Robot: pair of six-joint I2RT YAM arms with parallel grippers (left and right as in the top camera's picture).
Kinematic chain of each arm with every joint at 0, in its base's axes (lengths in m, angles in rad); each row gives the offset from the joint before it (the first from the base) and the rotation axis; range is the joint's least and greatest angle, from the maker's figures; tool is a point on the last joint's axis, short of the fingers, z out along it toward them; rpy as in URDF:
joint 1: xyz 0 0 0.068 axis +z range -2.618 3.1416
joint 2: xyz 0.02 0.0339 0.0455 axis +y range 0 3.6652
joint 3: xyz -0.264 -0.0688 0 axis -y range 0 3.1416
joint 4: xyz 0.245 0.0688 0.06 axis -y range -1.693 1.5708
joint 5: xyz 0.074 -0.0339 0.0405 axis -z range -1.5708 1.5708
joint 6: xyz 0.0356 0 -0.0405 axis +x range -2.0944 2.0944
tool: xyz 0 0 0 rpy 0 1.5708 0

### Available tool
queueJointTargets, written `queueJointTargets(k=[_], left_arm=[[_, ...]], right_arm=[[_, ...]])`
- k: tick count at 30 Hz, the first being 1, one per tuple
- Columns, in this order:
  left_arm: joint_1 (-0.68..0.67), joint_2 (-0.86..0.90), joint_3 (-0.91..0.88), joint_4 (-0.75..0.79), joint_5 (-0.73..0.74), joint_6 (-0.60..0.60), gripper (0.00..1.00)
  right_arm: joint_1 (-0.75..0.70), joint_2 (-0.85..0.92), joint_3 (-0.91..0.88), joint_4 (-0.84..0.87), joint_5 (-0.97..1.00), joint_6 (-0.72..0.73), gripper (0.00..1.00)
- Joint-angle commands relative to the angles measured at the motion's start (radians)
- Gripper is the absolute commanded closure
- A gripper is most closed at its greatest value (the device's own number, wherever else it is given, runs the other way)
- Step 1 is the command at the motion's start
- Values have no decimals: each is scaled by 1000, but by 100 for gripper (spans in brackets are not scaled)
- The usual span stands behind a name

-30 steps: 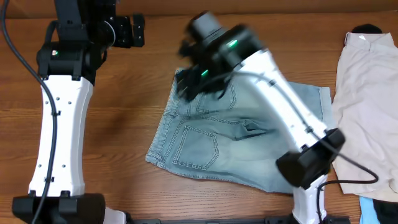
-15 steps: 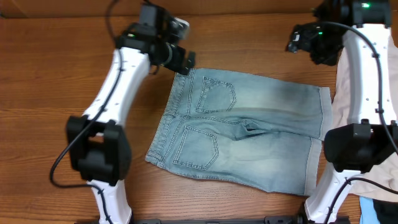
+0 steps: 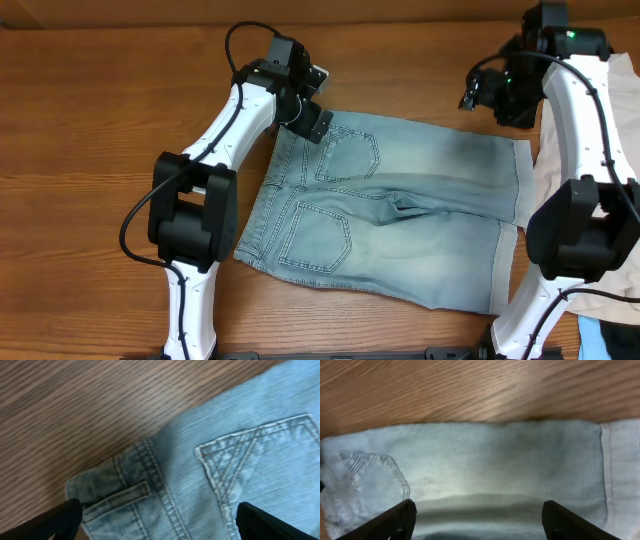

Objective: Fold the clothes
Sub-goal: 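Grip the shorts' waistband corners with both grippers and spread them flat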

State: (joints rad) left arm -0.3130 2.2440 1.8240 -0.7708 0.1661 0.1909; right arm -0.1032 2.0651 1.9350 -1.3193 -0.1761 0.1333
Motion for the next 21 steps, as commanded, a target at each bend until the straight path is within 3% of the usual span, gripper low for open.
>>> queueJointTargets(k=[1, 8, 14, 16, 18, 21], left_arm=[[-4, 40, 12, -12, -93, -5, 0], [0, 56, 12, -33, -245, -63, 4], [-3, 56, 12, -30, -209, -80, 41], [-4, 56, 12, -26, -198, -88, 76], [-3, 56, 13, -26, -205, -99, 96], [24, 53, 28, -35, -275, -177, 96]], right_arm=[[3, -26, -62, 36, -1, -5, 16], [3, -26, -102, 65, 0, -6, 17], [3, -26, -102, 79, 0, -6, 35], [3, -26, -102, 83, 0, -6, 38], [3, -26, -102, 89, 0, -6, 41], [3, -26, -102, 97, 0, -10, 44]])
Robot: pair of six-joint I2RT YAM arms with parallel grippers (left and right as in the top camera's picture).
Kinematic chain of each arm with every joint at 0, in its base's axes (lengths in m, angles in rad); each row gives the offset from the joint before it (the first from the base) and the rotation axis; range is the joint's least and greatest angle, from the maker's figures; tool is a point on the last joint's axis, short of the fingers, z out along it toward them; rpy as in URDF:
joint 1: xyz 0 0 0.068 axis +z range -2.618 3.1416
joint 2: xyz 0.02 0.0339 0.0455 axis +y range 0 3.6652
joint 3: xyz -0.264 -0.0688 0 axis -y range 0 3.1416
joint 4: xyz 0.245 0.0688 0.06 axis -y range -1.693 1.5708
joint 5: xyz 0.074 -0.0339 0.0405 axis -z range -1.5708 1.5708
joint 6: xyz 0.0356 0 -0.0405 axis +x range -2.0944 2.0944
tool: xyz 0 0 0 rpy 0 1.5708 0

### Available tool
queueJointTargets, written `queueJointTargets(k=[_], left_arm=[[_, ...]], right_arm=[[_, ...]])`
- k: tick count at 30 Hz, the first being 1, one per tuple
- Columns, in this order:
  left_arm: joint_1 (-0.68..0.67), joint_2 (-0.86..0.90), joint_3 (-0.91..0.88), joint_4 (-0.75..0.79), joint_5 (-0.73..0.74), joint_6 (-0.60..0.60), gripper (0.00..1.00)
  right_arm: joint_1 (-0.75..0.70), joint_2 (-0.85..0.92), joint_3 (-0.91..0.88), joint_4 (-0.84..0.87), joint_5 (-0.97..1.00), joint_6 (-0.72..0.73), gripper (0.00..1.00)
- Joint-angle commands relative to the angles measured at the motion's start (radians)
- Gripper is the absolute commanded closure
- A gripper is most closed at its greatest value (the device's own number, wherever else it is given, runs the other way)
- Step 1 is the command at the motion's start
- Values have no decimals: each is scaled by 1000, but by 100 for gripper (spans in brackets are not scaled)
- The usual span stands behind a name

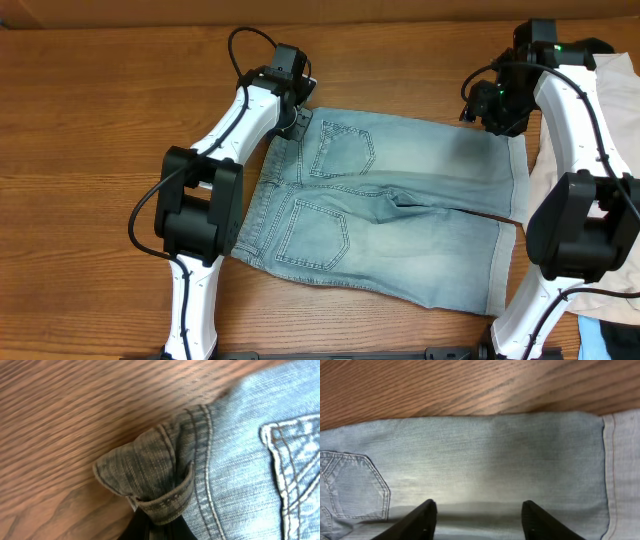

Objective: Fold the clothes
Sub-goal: 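Grip the shorts' waistband corners with both grippers and spread them flat, then move both grippers to the shorts' lower edge and grasp the hems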

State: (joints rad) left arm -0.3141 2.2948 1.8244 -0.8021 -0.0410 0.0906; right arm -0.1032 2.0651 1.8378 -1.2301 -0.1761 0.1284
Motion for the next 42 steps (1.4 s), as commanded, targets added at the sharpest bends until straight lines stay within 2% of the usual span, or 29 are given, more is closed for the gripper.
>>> queueJointTargets(k=[1, 9, 11, 12, 15, 16, 18, 21, 26, 29, 33, 34, 35, 38, 42], left_arm=[[41, 0, 37, -12, -71, -92, 96], [193, -3, 163, -90, -63, -98, 96], [212, -3, 188, -82, -63, -84, 87], [216, -3, 196, -78, -63, -69, 76], [217, -3, 221, -82, -68, -43, 13], [217, -3, 235, -99, -68, -42, 0], [217, -5, 285, -157, -83, -60, 0], [217, -19, 418, -273, -123, -154, 0], [214, -80, 677, -544, -104, -381, 0], [214, -124, 736, -673, -98, -492, 0], [207, -171, 737, -870, -97, -678, 0], [200, -172, 731, -888, -90, -677, 0], [191, -184, 711, -888, -32, -595, 0], [162, -238, 613, -888, -6, -645, 0], [149, -361, 446, -888, -55, -684, 0]], right_arm=[[3, -26, -5, 11, 0, -5, 45], [8, -26, -6, 81, -1, -4, 48], [13, -26, -6, 106, 0, -4, 49], [15, -26, -6, 117, 0, -4, 49], [24, -26, -6, 129, -4, -4, 49], [26, -31, -4, 121, -18, -4, 48], [29, -56, -4, 118, -44, 3, 36], [39, -146, -3, 122, -53, 15, 24], [53, -378, -3, 22, -50, 68, 9], [76, -484, -4, -68, 1, 112, 0], [127, -560, -5, -233, 108, 207, 0], [139, -568, -6, -272, 127, 239, 0], [150, -576, -8, -306, 145, 270, 0], [180, -603, -44, -359, 158, 319, 0], [212, -636, -166, -349, 137, 344, 0]])
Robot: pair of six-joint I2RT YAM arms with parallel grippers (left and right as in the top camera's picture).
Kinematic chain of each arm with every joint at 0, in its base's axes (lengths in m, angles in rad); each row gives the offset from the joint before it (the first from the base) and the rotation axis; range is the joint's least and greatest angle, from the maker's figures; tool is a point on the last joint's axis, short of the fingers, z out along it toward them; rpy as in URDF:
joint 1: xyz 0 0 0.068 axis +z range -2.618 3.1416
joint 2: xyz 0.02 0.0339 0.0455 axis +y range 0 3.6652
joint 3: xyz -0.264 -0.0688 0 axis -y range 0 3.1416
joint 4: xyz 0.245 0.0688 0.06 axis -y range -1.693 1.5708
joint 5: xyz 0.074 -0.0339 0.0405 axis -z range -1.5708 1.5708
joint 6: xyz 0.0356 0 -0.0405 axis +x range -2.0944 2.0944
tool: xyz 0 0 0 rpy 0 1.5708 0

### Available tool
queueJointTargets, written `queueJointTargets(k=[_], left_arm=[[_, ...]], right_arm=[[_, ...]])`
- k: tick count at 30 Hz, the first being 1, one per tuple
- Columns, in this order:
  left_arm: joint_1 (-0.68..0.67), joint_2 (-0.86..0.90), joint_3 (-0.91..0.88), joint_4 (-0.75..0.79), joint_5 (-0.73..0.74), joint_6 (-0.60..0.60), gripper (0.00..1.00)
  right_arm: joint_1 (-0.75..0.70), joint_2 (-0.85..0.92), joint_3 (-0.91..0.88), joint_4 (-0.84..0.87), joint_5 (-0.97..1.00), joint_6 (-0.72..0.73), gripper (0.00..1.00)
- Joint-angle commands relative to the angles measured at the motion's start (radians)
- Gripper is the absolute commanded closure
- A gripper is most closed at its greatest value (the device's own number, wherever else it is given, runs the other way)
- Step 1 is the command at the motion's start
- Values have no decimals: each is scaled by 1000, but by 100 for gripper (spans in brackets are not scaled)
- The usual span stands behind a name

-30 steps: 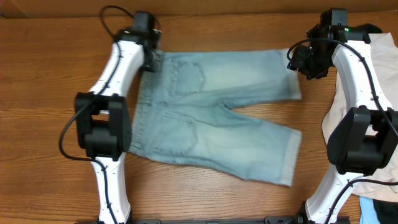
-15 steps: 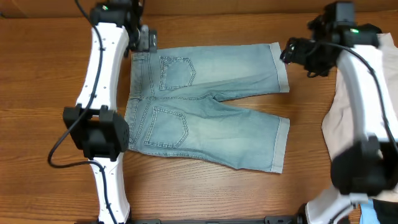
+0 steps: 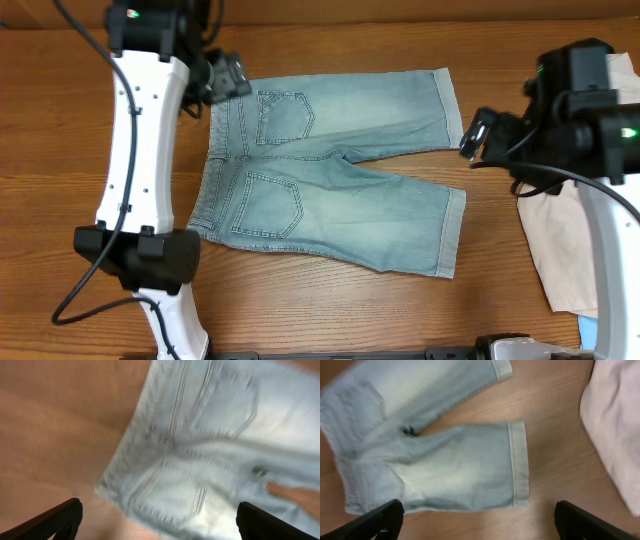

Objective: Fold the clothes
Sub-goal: 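Move both grippers to the shorts' lower edge and grasp the hems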

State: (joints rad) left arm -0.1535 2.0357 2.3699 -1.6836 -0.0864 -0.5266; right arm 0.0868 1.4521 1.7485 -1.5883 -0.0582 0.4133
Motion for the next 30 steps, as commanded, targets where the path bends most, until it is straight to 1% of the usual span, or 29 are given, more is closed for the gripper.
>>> queueJointTargets(k=[1, 4, 6, 8, 10, 11, 15, 20, 22, 27, 30], left_arm=[[-10, -140, -149, -6, -21, -82, 0], [2, -269, -321, -5, -52, -182, 0], [6, -359, -445, -4, -121, -302, 0], [5, -457, -584, 4, -177, -461, 0], [5, -533, -700, 37, -186, -554, 0], [5, -571, -763, 71, -182, -576, 0], [7, -671, -1019, 230, -183, -624, 0], [39, -687, -1279, 421, -168, -642, 0], [54, -682, -1356, 512, -155, -641, 0], [83, -681, -1484, 719, -153, -641, 7], [95, -680, -1556, 841, -149, -640, 12]], right_arm=[[26, -30, -117, 19, 9, 60, 0], [30, -53, -257, 66, -35, 63, 0], [30, -72, -359, 117, -60, 79, 0], [30, -96, -449, 178, -60, 85, 0], [30, -118, -520, 231, -60, 85, 0], [30, -127, -548, 249, -60, 85, 0], [31, -137, -629, 292, -80, 49, 0], [32, -137, -702, 354, -136, 0, 2], [32, -137, -716, 370, -146, -2, 4], [32, -137, -719, 380, -146, -6, 5], [43, -137, -739, 397, -146, -6, 8]])
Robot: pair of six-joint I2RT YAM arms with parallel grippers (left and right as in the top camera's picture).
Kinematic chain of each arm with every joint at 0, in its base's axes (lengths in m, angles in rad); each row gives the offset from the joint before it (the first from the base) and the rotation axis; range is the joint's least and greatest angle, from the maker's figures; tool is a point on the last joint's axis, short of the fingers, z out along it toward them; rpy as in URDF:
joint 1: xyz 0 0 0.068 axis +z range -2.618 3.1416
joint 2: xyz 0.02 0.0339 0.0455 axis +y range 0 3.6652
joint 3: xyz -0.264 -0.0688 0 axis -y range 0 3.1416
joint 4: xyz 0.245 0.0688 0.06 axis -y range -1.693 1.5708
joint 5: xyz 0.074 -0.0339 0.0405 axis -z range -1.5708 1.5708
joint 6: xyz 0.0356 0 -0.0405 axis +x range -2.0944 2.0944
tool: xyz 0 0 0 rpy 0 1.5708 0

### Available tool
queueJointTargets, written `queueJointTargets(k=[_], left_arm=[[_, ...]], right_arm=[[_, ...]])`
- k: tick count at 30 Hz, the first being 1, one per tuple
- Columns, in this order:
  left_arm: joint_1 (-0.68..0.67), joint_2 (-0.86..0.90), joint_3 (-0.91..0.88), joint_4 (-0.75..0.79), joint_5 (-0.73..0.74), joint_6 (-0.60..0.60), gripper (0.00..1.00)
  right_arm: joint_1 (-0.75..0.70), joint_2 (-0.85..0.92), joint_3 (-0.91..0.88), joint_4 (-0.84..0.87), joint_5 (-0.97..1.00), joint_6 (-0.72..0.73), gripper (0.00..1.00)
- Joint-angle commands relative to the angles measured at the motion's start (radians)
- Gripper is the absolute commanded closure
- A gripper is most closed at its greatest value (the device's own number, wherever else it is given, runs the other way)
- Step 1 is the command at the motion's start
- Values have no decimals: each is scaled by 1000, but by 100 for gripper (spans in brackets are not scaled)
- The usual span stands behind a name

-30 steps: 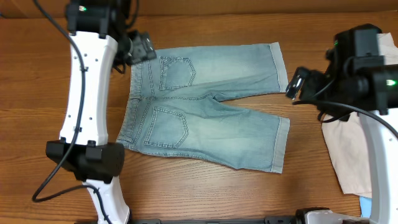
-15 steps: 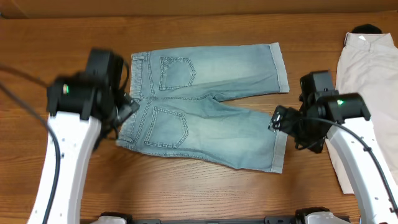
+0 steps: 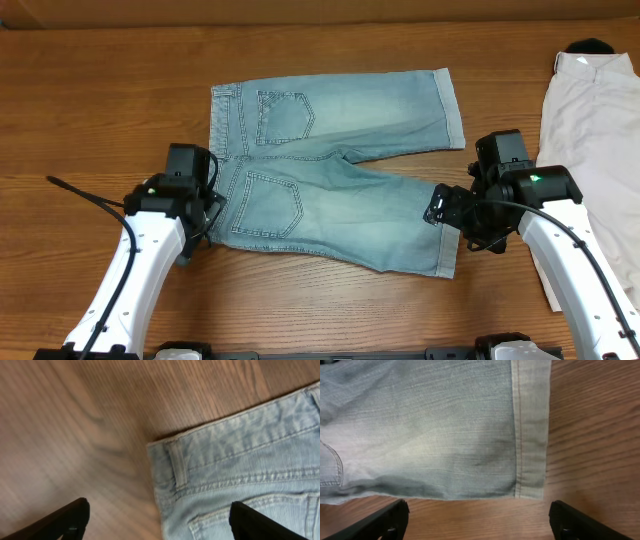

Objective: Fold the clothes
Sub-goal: 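Move both grippers to the shorts' lower edge and grasp the hems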

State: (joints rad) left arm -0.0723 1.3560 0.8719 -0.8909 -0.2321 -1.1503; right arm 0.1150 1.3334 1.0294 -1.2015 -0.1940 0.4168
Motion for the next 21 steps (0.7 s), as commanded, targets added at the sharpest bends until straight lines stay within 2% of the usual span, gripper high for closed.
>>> queueJointTargets(k=[1, 6, 10, 14, 19, 21], left_arm=[[16, 3, -84, 88, -3, -17, 13], [22, 32, -165, 267, -2, -7, 27], [21, 58, -178, 340, -8, 7, 35], [21, 130, -178, 383, -7, 10, 48], [22, 234, -177, 425, 10, 10, 70], [21, 260, -177, 433, 29, 10, 75]], right_arm=[[23, -18, -31, 18, -11, -7, 9], [77, -18, -74, 54, -9, 14, 14], [127, -18, -75, 71, 9, 50, 17], [195, -18, -75, 40, 83, 166, 17], [294, -18, -75, -3, 205, 372, 17], [323, -18, -75, -18, 232, 435, 18]])
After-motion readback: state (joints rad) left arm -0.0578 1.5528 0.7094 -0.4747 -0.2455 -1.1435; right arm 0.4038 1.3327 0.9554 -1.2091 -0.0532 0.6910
